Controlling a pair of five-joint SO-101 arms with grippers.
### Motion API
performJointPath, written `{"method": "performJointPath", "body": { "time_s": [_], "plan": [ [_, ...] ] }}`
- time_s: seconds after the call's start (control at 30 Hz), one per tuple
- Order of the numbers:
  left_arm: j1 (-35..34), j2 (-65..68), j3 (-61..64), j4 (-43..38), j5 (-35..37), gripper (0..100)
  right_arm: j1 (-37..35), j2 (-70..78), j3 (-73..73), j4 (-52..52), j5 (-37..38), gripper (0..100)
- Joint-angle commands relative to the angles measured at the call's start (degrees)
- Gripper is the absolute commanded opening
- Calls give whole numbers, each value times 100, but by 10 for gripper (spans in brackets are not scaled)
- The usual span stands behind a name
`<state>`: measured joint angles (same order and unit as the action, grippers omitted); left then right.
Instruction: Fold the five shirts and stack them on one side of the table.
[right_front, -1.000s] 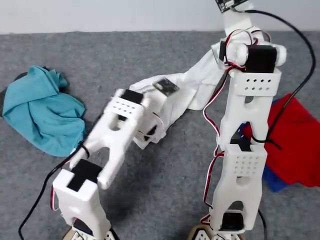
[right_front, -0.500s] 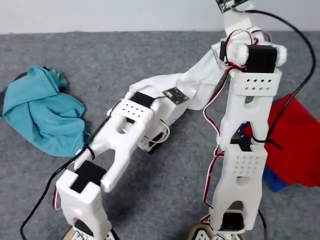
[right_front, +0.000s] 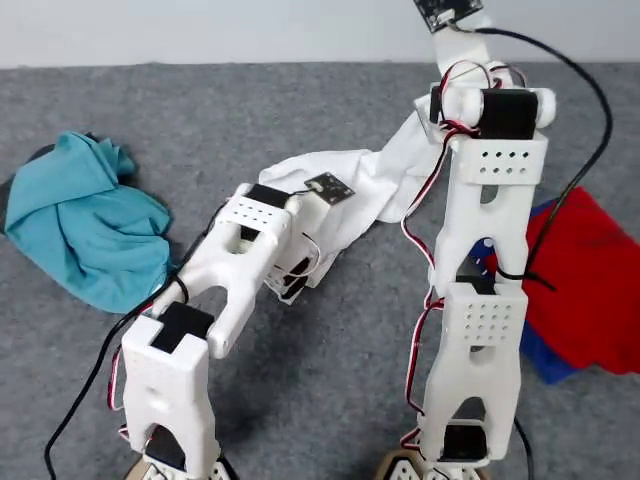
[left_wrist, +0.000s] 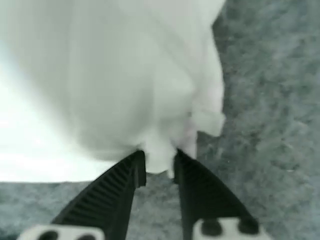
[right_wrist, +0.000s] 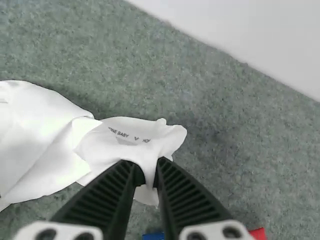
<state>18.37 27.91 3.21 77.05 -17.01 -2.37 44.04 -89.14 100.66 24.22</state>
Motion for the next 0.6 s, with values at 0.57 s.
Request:
{"method": "performJointPath", "body": {
  "time_s": [0.57],
  "plan": [
    [-1837, -686, -2686, -193, 211, 12, -101, -66, -26, 224, -62, 10]
  ]
}}
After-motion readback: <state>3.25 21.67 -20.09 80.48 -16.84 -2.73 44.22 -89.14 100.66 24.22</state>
